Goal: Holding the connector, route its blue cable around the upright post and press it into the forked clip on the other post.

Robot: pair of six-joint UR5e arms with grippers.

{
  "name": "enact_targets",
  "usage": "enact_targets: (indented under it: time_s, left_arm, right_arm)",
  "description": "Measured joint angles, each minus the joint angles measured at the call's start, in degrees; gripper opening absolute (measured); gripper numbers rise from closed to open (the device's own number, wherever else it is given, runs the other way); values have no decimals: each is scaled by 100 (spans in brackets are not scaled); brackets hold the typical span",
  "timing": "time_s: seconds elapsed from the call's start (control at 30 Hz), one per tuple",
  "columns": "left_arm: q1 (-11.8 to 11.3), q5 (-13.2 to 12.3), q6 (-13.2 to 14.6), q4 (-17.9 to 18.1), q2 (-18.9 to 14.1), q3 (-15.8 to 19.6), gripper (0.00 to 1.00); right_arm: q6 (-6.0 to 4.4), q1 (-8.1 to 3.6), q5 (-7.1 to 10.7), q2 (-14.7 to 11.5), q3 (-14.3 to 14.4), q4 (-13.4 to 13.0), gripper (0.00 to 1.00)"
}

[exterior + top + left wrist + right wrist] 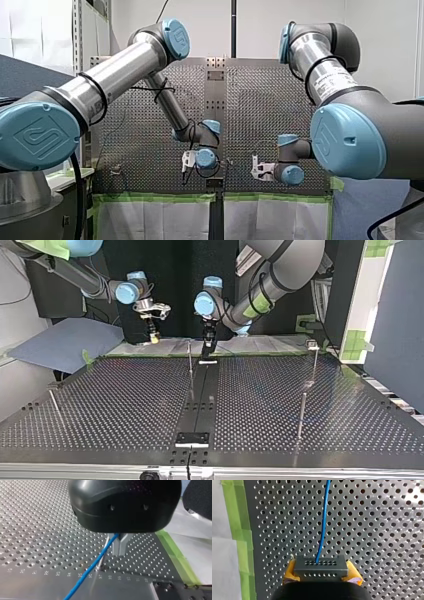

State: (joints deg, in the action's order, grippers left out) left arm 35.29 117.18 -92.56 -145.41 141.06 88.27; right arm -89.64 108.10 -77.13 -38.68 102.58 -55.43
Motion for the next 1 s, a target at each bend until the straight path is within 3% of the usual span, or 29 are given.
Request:
enact_targets:
  time_s: [0.33,1.0]
  left_arm:
    - [-47,-137,-104,-6,68,-4,0]
    - [-216,-267,-188,57,117,-128,0]
  right_arm:
    - [-12,-130,30,-1,-21,20,0]
    - [11,-146,39,0,-144,150,0]
